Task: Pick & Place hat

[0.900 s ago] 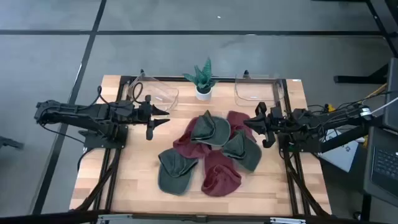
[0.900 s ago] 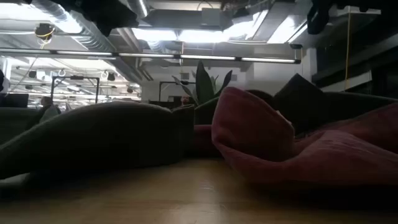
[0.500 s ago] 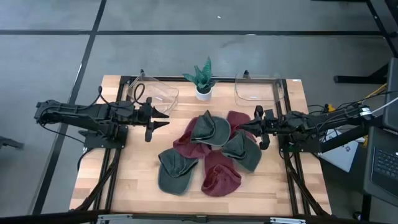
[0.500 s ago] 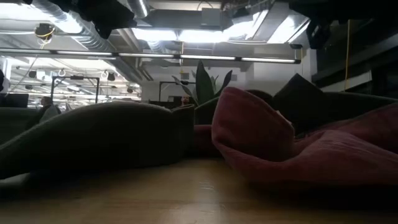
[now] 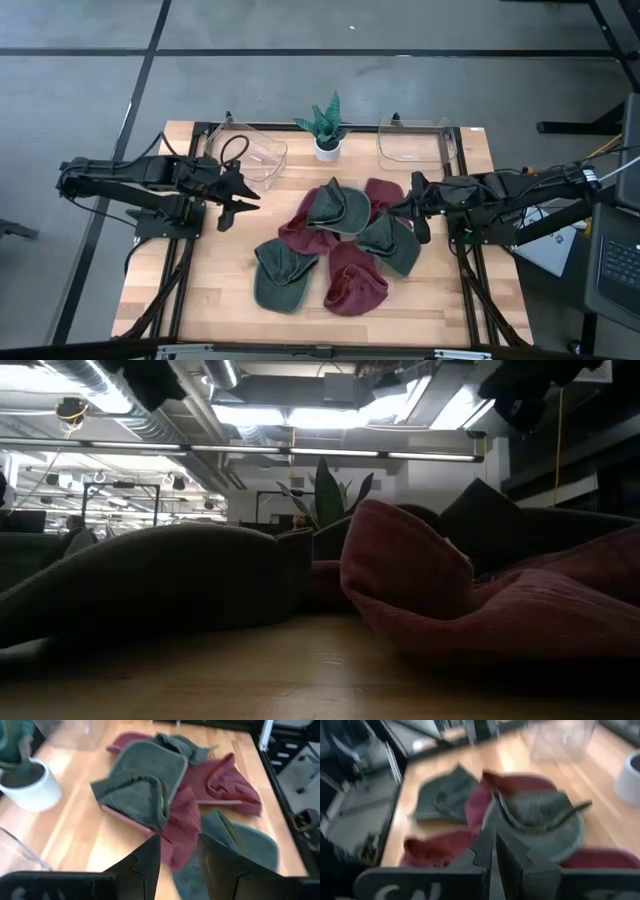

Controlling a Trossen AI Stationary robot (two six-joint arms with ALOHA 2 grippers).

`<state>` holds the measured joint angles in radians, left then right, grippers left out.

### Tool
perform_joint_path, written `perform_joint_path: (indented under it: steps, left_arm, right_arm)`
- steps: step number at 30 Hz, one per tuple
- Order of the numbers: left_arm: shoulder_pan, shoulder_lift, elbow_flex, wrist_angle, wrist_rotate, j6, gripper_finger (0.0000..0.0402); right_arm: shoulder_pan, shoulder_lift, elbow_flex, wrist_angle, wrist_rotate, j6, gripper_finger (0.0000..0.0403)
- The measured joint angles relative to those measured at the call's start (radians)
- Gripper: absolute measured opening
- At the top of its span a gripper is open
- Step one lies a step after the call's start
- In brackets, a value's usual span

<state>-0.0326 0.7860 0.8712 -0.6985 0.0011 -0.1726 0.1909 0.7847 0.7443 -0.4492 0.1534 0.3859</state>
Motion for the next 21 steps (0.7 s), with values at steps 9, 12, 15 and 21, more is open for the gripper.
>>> perform_joint_path:
  steps: [9,12,15,21]
  left_arm:
    - [0.000,0.024,0.118,-0.166,0.088,-0.034,0.0123]
    - [0.000,0.024,0.123,-0.165,0.088,-0.033,0.0123]
    - [0.000,0.024,0.123,-0.166,0.084,-0.022,0.0123]
    - [0.000,0.024,0.123,-0.166,0.083,-0.001,0.0123]
  right_arm:
    - [0.000,0.134,0.232,-0.336,-0.051,-0.017,0.0026]
    - [0.000,0.151,0.249,-0.325,-0.050,-0.049,0.0026]
    - [0.000,0.164,0.253,-0.318,-0.050,-0.048,0.0026]
    - [0.000,0.201,0.253,-0.320,-0.043,-0.045,0.0026]
